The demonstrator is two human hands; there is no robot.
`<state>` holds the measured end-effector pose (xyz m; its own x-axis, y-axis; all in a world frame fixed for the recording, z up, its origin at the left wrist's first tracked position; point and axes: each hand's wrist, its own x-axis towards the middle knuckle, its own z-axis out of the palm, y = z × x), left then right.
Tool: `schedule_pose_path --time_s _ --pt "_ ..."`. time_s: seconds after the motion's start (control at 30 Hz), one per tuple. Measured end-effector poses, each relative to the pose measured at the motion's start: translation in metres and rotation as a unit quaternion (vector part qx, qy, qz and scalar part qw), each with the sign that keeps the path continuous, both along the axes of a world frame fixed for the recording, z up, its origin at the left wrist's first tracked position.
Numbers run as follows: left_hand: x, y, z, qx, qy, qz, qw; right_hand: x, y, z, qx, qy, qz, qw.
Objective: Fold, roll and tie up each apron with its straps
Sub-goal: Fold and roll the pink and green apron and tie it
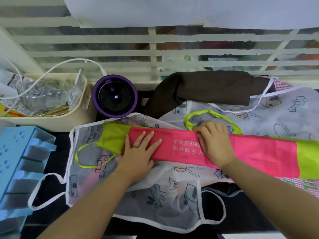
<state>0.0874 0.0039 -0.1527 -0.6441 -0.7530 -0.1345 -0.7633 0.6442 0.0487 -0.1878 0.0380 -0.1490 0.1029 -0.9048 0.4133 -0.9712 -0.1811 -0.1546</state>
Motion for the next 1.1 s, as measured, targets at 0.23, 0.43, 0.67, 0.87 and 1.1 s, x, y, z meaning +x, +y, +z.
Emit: schedule_pose_path --time_s 0.23,0.43,0.67,0.87,1.1 --pt "-0.025 0.0 0.015 -0.009 0.047 -0.105 0.993 0.017 0.051 0.011 0.167 -0.032 0.146 0.975" --pt "-0.007 0.0 0.028 -0.004 0.074 -0.101 0.992 -0.006 0.06 0.016 0.177 -0.006 0.085 0.981" --pt "0.03 0.001 0.034 0.036 0.082 -0.086 0.992 -0.029 0.069 0.047 0.276 0.04 0.028 0.96" --pt "0.028 -0.007 0.039 0.167 0.053 0.015 0.984 -0.062 0.045 0.078 0.442 0.052 -0.04 0.895" --pt "0.026 -0.042 0.052 0.244 0.017 0.072 0.967 -0.1 0.024 0.083 0.532 0.062 -0.105 0.838"
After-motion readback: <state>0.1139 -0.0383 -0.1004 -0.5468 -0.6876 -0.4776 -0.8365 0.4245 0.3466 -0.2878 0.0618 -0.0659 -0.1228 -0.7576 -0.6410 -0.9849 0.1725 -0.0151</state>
